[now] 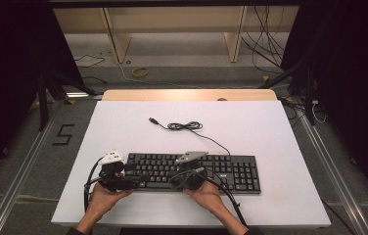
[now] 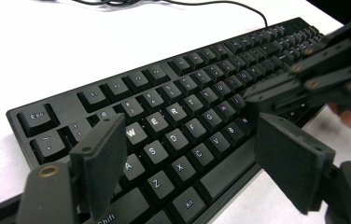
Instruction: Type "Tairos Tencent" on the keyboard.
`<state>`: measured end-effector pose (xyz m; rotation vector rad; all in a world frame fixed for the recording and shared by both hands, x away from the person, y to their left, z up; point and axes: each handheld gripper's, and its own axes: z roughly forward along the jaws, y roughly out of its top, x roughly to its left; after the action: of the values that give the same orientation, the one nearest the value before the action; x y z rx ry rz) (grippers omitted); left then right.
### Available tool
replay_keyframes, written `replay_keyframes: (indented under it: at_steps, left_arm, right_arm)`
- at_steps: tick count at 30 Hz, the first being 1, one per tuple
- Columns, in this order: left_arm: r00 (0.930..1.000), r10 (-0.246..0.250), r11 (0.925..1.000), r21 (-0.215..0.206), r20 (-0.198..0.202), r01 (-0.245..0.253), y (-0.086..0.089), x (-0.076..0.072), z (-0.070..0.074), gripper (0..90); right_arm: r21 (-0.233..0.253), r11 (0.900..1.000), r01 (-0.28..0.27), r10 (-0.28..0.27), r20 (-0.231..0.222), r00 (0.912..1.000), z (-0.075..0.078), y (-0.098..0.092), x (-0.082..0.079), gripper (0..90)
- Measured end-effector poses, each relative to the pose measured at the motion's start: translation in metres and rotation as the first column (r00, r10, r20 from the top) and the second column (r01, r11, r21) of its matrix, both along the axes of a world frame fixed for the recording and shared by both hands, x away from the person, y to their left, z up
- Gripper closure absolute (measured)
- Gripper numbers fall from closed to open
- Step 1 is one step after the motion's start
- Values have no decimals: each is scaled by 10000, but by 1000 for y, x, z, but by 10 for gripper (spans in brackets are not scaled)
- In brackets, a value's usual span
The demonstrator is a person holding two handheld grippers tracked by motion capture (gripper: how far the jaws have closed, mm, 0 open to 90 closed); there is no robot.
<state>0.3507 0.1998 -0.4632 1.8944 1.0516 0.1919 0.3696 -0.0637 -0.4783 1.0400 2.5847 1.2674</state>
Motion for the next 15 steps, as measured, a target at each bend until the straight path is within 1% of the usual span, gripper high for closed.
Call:
replay_keyframes:
  at_steps: [3, 7, 10, 13, 14, 15]
  left_arm:
    - [10000, 1, 10000, 3, 13, -1, -1, 0, 0, 262]
    - [10000, -91, 9999, 58, -31, 91, -3, 0, 0, 296]
    - [9999, -159, 9999, 46, -58, 159, -4, 0, 0, 337]
    - [9996, -242, 9997, 90, -106, 243, -6, 0, -1, 401]
    - [9996, -242, 9997, 90, -106, 243, -6, 0, -1, 420]
    - [9994, -319, 9994, 153, -165, 322, -7, 1, -1, 444]
  right_arm:
    - [241, 9997, 82, -87, 184, 9998, 6, -6, 0, 859]
    - [479, 9986, 205, -211, 137, 9997, 11, -14, -1, 821]
    - [651, 9977, 194, -204, 137, 9997, 13, -20, -4, 773]
    - [822, 9964, 229, -239, 114, 9996, 15, -26, -6, 707]
    - [822, 9964, 229, -239, 114, 9996, 15, -26, -6, 707]
    - [874, 9958, 276, -290, 145, 9995, 16, -31, -8, 669]
